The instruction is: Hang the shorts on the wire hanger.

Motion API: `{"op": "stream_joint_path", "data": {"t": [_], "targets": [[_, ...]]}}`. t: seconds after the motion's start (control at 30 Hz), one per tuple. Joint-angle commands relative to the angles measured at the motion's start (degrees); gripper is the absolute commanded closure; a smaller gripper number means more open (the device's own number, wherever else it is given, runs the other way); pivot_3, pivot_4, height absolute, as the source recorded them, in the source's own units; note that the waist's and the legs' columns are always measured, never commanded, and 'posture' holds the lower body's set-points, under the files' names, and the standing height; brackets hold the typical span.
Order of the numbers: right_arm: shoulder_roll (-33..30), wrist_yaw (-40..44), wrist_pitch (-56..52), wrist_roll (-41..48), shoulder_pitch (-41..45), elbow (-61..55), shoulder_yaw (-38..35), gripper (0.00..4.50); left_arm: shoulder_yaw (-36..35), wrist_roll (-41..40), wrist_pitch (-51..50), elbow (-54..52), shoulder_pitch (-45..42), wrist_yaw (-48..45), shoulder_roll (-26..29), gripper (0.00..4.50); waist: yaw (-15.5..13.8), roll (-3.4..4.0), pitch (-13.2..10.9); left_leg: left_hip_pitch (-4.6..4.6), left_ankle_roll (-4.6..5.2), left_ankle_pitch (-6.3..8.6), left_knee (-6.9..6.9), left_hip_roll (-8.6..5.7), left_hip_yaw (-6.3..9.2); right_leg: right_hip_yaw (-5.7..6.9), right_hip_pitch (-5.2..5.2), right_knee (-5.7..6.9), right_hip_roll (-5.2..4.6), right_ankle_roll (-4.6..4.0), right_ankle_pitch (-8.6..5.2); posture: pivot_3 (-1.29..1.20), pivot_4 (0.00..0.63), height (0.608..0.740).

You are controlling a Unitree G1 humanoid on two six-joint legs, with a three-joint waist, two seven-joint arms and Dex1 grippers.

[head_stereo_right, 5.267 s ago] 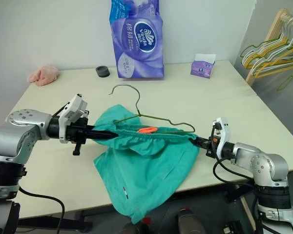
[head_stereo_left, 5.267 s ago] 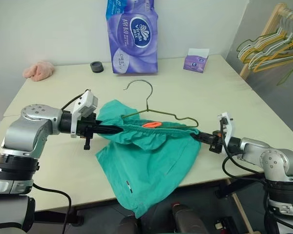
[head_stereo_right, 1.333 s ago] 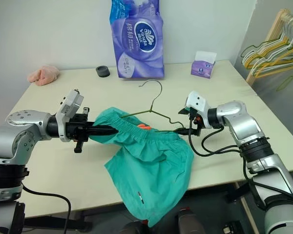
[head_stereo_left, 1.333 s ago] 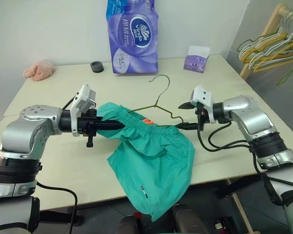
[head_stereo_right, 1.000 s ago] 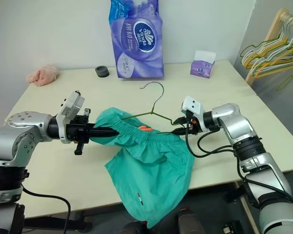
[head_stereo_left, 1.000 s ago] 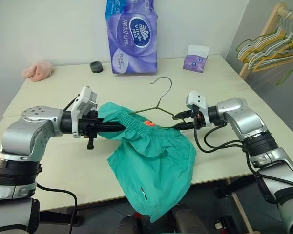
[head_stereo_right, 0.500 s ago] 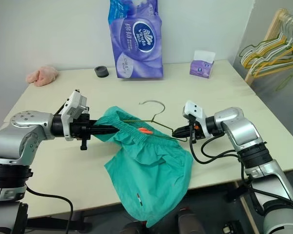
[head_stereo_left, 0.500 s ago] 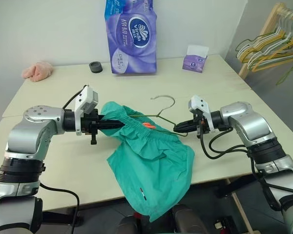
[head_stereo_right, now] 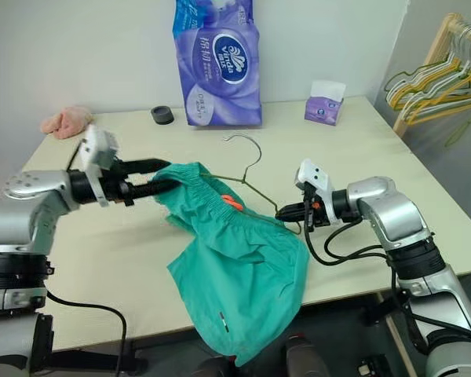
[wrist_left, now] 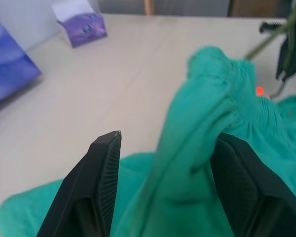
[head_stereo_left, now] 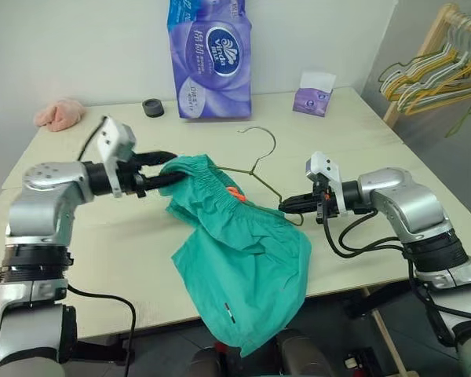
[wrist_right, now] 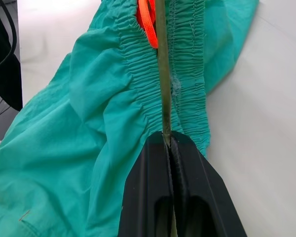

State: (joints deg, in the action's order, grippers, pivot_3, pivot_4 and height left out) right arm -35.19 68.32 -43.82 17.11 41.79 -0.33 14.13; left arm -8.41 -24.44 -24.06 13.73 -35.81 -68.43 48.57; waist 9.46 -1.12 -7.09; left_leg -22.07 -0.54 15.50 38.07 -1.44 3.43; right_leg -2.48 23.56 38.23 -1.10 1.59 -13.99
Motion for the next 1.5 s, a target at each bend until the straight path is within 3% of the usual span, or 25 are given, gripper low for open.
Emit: {"op": "stream_joint_path", "data": {"t": [0.03, 0.2, 0.43, 1.1, 1.5], "targets": [[-0.48, -0.69, -1.58, 1.80, -0.22, -3.44, -1.13, 4.50, -1.21, -0.52, -0.23, 0.62, 2.03, -4.79, 4.39, 1.66, 0.16, 0.02, 0.01, 0.01, 0.00, 0.00, -0.01, 0.00, -0.01, -0.01, 0.00, 0.01, 0.00, 0.00, 0.00, -0.15, 0.064, 0.740], [0.16, -1.81, -2.73, 2.46, -0.68, -5.82, -1.04, 4.50, -0.62, 0.43, 0.36, 5.45, 3.61, -9.89, 8.67, 1.66, 0.17, 0.01, 0.01, 0.00, 0.00, 0.00, -0.03, 0.00, -0.01, 0.00, 0.09, 0.08, 0.01, -0.01, -0.01, -0.15, 0.065, 0.740], [-0.72, -3.61, 0.91, -0.11, -2.28, -9.31, 1.88, 4.50, -0.82, -0.41, -0.32, 10.25, 0.19, -13.09, 9.01, 1.66, -0.74, -0.11, 0.08, -0.05, 0.00, 0.00, 0.07, -0.04, -0.03, 0.00, 0.08, 0.07, -0.04, -0.01, -0.01, -0.16, 0.064, 0.740], [-3.12, -3.75, 12.59, -7.02, -2.19, -11.22, 6.24, 4.50, 10.73, 3.33, 0.67, 6.24, -2.84, -23.78, 6.34, 1.66, -0.50, -0.12, 0.09, -0.06, 0.00, 0.00, 0.07, -0.05, -0.26, 0.02, 0.27, 0.35, -0.01, 0.02, -0.04, -0.18, 0.064, 0.740], [-2.32, -3.24, 14.76, -9.02, -1.63, -11.45, 6.75, 4.50, 14.99, 7.84, 5.54, 2.80, -1.31, -21.89, 3.02, 1.66, -0.26, -0.13, 0.10, -0.08, 0.00, 0.00, 0.07, -0.05, -0.26, 0.00, 0.30, 0.37, -0.01, 0.01, -0.04, -0.18, 0.061, 0.740]]}}
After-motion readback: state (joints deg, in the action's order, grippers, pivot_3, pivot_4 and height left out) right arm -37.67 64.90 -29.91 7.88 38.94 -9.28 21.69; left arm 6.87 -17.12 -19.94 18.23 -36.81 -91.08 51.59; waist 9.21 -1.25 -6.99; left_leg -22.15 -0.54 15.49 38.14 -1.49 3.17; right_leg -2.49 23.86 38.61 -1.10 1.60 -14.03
